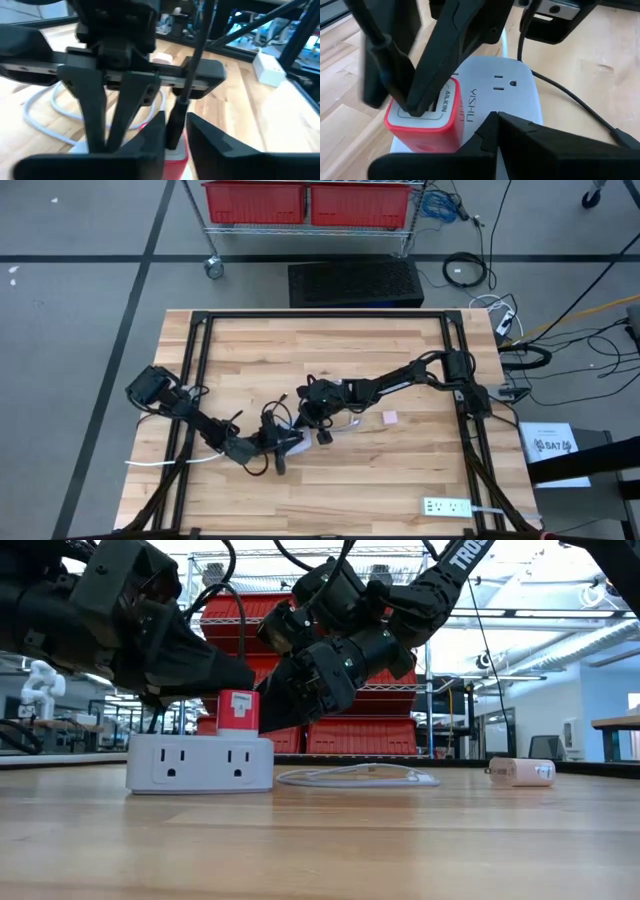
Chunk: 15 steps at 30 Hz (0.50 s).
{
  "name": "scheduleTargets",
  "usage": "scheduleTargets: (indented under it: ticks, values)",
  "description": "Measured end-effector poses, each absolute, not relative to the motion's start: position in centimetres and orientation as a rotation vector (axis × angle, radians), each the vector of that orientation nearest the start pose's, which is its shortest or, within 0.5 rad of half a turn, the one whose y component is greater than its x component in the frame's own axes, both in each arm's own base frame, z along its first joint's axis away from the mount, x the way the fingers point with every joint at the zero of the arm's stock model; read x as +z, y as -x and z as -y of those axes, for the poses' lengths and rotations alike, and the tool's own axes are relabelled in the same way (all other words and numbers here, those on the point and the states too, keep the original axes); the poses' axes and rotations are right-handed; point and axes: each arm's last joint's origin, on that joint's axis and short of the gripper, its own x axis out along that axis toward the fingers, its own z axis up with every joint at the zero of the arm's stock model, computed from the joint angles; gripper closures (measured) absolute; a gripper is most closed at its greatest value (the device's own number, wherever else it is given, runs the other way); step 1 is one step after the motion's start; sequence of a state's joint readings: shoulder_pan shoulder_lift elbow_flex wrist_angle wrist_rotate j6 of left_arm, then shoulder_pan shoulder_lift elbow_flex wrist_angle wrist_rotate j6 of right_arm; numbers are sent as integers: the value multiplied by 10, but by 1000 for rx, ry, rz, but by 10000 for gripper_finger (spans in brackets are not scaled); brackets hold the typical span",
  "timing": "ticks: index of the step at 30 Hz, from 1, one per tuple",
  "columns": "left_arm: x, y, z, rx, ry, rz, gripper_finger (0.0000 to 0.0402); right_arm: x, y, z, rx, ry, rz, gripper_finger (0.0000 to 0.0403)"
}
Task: Insert USB
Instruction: Insert the black charger cable into the red charger adapter on the left white outlet extension
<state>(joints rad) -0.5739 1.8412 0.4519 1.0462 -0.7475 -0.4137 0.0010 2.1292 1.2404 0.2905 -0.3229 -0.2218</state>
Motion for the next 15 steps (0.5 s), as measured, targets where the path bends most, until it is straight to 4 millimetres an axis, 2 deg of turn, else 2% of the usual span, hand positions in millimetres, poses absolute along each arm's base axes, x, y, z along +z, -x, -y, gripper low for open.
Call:
scheduleTargets:
  ticks: [5,15]
  values:
    - [100,-244,135,209,206,-213,261,121,-440,-10,377,117,-555,403]
    - [128,-234,137,190,114,-212,251,121,-440,-9,367,121,-558,403]
